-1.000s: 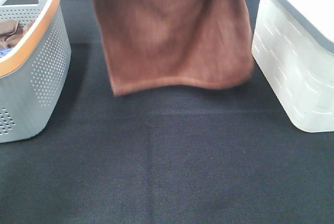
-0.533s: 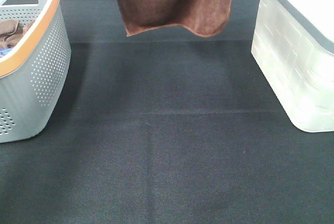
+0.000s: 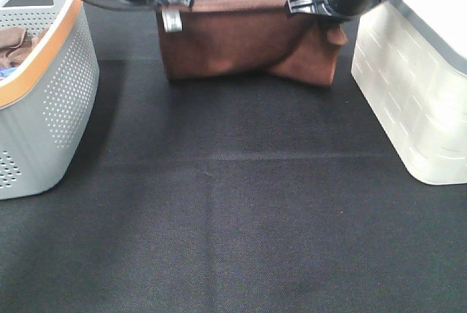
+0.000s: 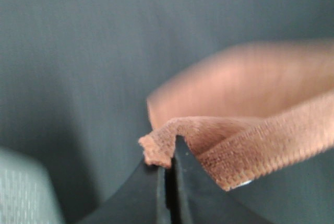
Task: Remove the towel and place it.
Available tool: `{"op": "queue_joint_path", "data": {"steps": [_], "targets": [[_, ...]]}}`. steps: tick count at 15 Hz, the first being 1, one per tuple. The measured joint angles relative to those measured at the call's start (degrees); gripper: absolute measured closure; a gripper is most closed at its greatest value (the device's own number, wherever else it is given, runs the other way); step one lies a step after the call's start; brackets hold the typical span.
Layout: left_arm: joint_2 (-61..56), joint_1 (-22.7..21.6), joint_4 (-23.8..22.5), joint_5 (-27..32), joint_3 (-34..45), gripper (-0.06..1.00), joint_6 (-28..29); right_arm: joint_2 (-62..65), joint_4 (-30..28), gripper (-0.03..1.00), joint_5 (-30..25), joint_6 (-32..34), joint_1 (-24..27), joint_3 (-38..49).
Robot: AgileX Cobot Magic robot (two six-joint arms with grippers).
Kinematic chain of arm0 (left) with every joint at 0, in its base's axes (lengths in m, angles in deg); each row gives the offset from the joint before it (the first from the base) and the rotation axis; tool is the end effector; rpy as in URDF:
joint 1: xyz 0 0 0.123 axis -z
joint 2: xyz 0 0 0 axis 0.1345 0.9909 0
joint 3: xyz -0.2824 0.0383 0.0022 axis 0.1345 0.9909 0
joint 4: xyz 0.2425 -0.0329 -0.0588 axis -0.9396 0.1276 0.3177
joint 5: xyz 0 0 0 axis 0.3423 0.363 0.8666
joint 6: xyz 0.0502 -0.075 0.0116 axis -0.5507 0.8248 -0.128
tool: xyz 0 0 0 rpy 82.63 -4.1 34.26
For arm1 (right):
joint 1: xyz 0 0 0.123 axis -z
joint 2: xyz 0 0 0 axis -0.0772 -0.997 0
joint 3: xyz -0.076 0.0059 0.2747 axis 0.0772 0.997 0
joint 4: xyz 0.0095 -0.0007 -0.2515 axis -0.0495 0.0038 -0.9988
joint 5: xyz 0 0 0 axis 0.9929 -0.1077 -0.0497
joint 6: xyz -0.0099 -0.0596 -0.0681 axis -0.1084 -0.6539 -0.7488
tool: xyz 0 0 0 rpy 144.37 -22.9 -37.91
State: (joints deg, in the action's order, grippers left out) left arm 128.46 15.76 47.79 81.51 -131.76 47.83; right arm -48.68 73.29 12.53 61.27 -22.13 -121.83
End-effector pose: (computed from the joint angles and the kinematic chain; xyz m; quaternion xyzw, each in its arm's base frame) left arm 0.4586 -0.1851 0.2408 0.1698 0.8926 -0.0137 0.4174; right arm 0.4418 0.1292 0.2310 -0.1343 0.9213 -0.0072 0.3648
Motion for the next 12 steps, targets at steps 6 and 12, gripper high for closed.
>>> {"op": "queue_joint_path", "data": {"steps": [6,12], "targets": [[-0.57,4.47,3.15,27.33,-0.29,0.94,-1.6,0.0,22.69,0.97,-22.29,-20.11,0.8,-0.17],[0.34,4.47,14.73,37.53,-0.29,0.94,-3.78,0.0,24.98,0.97,-34.32,-20.86,1.32,0.06]]}}
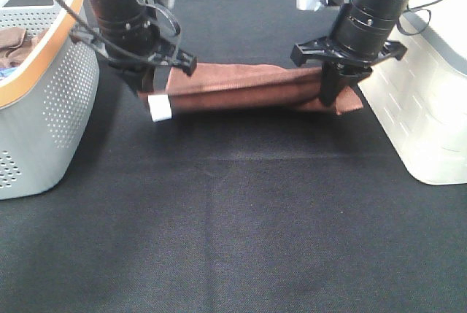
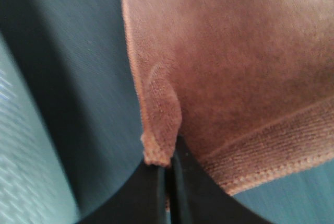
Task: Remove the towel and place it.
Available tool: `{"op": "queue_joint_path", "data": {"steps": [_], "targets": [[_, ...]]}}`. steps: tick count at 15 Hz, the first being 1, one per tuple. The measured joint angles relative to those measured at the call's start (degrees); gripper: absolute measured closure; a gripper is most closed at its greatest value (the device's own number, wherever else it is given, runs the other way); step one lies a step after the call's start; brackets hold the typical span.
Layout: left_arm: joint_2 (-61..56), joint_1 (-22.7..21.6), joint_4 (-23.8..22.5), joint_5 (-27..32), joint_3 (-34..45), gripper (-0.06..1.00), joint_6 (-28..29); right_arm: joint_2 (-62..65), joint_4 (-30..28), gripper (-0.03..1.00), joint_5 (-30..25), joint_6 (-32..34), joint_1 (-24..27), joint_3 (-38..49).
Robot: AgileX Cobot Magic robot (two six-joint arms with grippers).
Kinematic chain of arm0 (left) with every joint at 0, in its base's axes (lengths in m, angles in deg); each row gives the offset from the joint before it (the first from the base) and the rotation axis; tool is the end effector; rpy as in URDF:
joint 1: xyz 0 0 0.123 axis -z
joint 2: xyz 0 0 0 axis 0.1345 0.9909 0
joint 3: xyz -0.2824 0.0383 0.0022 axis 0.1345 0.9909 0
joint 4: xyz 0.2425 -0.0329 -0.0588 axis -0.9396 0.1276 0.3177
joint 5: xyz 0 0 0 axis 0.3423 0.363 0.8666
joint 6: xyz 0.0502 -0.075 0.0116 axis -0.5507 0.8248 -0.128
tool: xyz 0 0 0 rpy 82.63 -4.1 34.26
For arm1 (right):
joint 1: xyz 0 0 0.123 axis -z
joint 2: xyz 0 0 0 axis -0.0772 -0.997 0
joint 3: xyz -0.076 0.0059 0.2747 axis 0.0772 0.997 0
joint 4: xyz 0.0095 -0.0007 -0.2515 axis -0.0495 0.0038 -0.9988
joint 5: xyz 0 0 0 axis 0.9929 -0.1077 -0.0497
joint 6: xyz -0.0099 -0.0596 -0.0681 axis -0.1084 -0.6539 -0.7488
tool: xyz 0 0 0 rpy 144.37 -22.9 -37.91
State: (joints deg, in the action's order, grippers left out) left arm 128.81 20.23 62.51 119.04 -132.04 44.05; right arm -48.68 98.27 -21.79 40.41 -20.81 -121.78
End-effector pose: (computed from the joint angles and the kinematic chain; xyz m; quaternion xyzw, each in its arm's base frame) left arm 0.3944 -0.2036 0.2093 0.1590 0.9829 -0.0018 0.0924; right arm 0.3903 0.1296 0.2085 -0.1877 0.9770 0.0840 0.0568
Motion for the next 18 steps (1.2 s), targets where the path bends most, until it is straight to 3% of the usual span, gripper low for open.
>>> {"op": "queue_joint_path", "data": {"steps": [2,5,7,9,10,13,14,16,18], "targets": [[1.26,0.0,0.97,3.5,0.29,0.94,-0.17,0.17,2.01,0.97,-0.92,0.0,0.0,2.41],[1.26,0.0,3.55,3.9,3.04,0.94,-0.46,0.17,2.69,0.95,-1.09,0.0,0.0,5.67],[1.26,0.0,5.9,4.13,6.19,0.94,-1.55,0.17,2.69,0.84,-1.83,0.06,0.0,6.59],[1.26,0.0,6.93,4.41,8.94,0.94,-2.29,0.17,3.09,0.64,-4.07,0.06,0.0,8.71],[1.26,0.0,6.93,4.41,8.94,0.94,-2.29,0.17,3.09,0.64,-4.07,0.06,0.0,8.71],[1.26,0.0,7.39,4.47,10.03,0.92,-2.35,0.17,3.09,0.46,-4.3,0.06,0.0,12.09],[1.26,0.0,7.85,4.47,10.49,0.84,-2.41,0.17,3.09,0.42,-4.47,0.06,0.0,12.72],[1.26,0.0,10.49,4.47,10.77,0.47,-4.58,0.17,3.09,0.3,-4.76,0.06,0.0,12.89],[1.26,0.0,12.38,4.47,10.83,0.28,-6.65,0.17,3.15,0.25,-5.33,0.06,0.0,12.89]]}}
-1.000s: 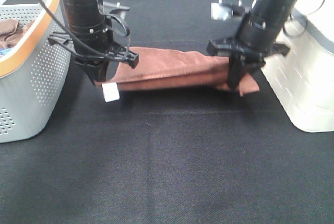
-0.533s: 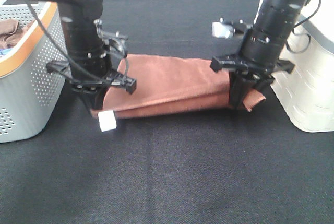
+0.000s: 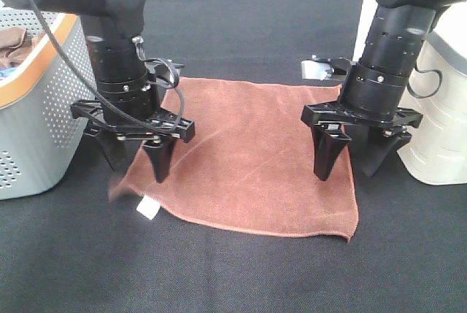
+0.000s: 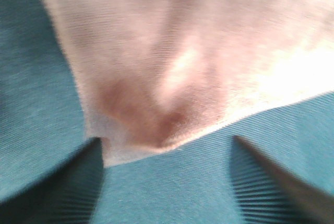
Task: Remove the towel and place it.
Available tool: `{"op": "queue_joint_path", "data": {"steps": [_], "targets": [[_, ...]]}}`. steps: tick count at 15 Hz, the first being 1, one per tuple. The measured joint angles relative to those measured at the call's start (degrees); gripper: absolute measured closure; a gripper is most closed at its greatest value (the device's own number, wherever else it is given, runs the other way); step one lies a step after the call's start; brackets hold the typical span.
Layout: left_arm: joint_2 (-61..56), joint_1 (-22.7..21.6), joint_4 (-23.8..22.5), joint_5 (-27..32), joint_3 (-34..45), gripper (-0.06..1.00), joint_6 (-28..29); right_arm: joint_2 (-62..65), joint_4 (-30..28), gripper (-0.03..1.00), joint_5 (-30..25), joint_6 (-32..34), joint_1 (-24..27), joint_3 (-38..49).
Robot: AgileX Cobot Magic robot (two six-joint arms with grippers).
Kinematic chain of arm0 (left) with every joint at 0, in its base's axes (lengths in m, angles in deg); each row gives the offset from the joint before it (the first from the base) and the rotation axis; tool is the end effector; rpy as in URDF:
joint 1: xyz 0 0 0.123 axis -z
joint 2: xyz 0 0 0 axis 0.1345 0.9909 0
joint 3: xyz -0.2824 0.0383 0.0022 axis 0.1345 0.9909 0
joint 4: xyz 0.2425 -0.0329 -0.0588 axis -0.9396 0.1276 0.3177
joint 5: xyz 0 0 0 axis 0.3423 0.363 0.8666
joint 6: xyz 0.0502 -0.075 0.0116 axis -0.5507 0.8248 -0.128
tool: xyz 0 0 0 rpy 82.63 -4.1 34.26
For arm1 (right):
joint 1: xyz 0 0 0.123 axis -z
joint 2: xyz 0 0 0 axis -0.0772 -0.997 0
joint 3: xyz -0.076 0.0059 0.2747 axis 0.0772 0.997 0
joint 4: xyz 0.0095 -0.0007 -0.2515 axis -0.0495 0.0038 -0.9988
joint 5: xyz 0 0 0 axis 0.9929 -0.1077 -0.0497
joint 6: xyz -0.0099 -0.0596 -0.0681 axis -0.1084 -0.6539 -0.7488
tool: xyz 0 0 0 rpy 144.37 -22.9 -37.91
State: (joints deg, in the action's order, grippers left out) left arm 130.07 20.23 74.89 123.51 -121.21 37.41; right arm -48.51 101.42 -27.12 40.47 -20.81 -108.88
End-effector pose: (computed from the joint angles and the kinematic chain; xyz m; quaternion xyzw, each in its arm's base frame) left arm 0.3542 -0.2028 0.1544 -0.1743 -0.9806 0.0519 0.0736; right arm 0.3422 0.1208 0.1586 0.1689 -0.9757 -0.0962 0.1009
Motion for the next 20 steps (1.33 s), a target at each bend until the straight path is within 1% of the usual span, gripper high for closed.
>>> {"op": "queue_joint_path", "data": {"steps": [1,4,7,9,11,12,13,14,16,18,19,20], "targets": [[-0.29,0.0,0.69,0.0,0.0,0.25,-1.15,0.0,0.4,0.24,-0.46,0.0,0.0,0.0],[-1.72,0.0,0.74,0.06,-0.06,0.24,-1.66,0.0,1.66,0.24,-0.86,0.0,0.0,0.0],[-4.93,0.0,0.74,0.11,-3.55,0.24,-1.78,0.23,3.84,0.24,-0.97,0.0,0.0,-0.29],[-8.82,0.0,0.57,0.11,-6.76,0.24,-2.29,3.78,4.35,0.24,-0.97,0.0,0.0,-0.4],[-13.01,0.0,-0.63,0.23,-7.33,0.24,-3.21,9.0,4.53,0.24,-0.97,0.0,0.0,-0.46],[-13.01,0.0,-0.63,0.23,-7.33,0.24,-3.21,9.0,4.53,0.24,-0.97,0.0,0.0,-0.46],[-15.24,0.0,-2.41,0.23,-7.45,0.24,-3.38,11.97,4.58,0.24,-0.97,0.0,0.0,-0.46],[-18.16,0.0,-5.44,0.29,-7.45,0.24,-2.81,16.56,4.58,0.24,-0.97,0.0,0.0,-0.46],[-22.69,0.0,-7.96,0.34,-7.45,0.23,-0.92,23.2,4.47,0.24,-1.09,0.0,0.0,-0.46],[-26.76,0.0,-8.31,0.46,-7.45,0.23,-0.34,29.22,3.44,0.24,-1.15,0.11,0.0,-0.46],[-28.76,0.0,-8.31,0.46,-7.28,0.23,-0.17,32.31,2.12,0.24,-1.15,1.15,0.0,-0.46],[-32.43,0.0,-8.31,0.4,-5.27,0.23,0.34,36.67,-0.29,0.24,-1.26,3.32,0.0,0.0]]}}
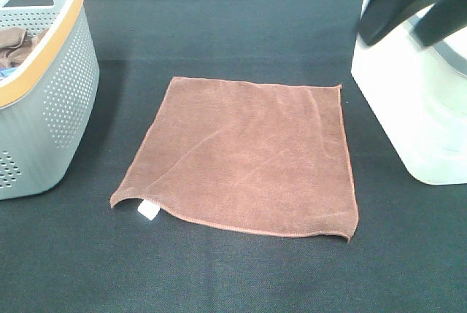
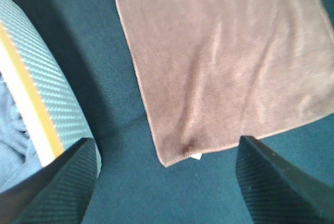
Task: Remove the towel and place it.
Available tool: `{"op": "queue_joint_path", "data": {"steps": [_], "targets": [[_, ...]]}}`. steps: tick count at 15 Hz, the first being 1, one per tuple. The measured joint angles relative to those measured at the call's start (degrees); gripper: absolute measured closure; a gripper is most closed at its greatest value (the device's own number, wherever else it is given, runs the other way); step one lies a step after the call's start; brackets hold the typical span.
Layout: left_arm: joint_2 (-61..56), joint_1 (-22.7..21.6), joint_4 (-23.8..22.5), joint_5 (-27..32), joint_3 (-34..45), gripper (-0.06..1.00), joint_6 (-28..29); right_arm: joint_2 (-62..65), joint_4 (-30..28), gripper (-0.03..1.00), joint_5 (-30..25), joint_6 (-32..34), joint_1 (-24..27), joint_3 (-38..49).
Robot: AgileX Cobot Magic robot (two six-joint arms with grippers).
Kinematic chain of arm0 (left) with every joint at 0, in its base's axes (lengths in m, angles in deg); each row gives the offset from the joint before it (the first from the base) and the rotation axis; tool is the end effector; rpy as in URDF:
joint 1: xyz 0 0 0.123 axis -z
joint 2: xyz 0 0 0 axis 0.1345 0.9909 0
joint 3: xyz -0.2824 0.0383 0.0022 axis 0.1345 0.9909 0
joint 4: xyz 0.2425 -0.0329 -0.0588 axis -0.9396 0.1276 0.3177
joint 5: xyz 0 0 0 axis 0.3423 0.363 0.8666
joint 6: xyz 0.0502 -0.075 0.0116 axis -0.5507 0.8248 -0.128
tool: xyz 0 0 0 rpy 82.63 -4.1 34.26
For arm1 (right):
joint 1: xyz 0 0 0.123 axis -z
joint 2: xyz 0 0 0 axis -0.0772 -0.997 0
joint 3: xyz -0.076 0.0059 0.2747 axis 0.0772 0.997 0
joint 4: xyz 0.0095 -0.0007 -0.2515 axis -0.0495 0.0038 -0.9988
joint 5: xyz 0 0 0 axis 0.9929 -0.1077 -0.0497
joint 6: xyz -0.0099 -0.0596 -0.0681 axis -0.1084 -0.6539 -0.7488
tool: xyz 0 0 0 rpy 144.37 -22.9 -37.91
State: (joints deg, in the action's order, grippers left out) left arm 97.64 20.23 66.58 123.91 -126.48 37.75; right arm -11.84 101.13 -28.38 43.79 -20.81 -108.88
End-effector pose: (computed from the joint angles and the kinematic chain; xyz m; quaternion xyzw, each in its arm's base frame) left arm 0.2905 -0.1551 0.3935 0.1955 0.9440 -0.0786 0.2538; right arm 0.2514 0.0938 0.3670 -0.1728 0.9557 0.1298 0.1996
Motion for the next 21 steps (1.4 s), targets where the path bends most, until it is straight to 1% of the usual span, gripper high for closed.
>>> {"op": "queue_joint_path", "data": {"steps": [2,4,5,6,9,10,12,14,15,16,17,18,19,21], "targets": [[-4.81,0.0,0.0,0.0,6.02,0.23,0.46,5.56,-4.24,0.23,0.0,2.81,0.0,2.41],[-10.83,0.0,0.11,0.0,14.21,0.23,1.32,10.89,-7.16,0.23,0.0,4.35,0.0,7.45],[-14.95,0.0,0.17,0.0,20.86,0.23,2.12,14.55,-7.79,0.23,0.0,4.98,0.0,12.15],[-14.95,0.0,0.17,0.0,20.86,0.23,2.12,14.55,-7.79,0.23,0.0,4.98,0.0,12.15],[-23.66,0.0,0.23,-0.06,35.01,0.23,2.29,21.37,-7.85,0.23,-0.06,5.27,0.0,22.86],[-27.73,0.0,0.23,-0.06,41.83,0.23,2.41,24.29,-7.85,0.23,-0.17,5.27,0.0,28.25],[-33.8,0.0,0.23,-0.11,50.02,0.23,2.35,28.19,-8.14,0.23,-0.17,5.27,0.0,35.35],[-39.71,0.0,0.23,-1.38,57.52,0.23,1.72,31.4,-9.0,0.23,-0.17,5.27,0.0,40.51],[-42.28,0.0,0.23,-2.18,59.87,0.23,0.34,33.12,-9.51,0.23,0.17,5.27,0.0,42.69],[-46.29,0.0,0.46,-4.07,62.97,0.23,-3.21,35.58,-10.26,0.23,1.78,5.27,0.0,45.26],[-48.47,0.0,1.55,-5.56,64.34,0.23,-4.93,37.01,-10.26,0.23,2.52,5.21,0.0,46.18],[-50.36,0.0,2.75,-7.33,65.37,0.23,-5.9,38.9,-10.26,0.23,3.9,4.87,0.0,46.41],[-50.36,0.0,2.75,-7.33,65.37,0.23,-5.9,38.9,-10.26,0.23,3.9,4.87,0.0,46.41],[-52.88,0.0,3.84,-9.17,66.29,0.23,-6.99,42.11,-10.2,0.23,4.41,3.55,0.0,46.41]]}}
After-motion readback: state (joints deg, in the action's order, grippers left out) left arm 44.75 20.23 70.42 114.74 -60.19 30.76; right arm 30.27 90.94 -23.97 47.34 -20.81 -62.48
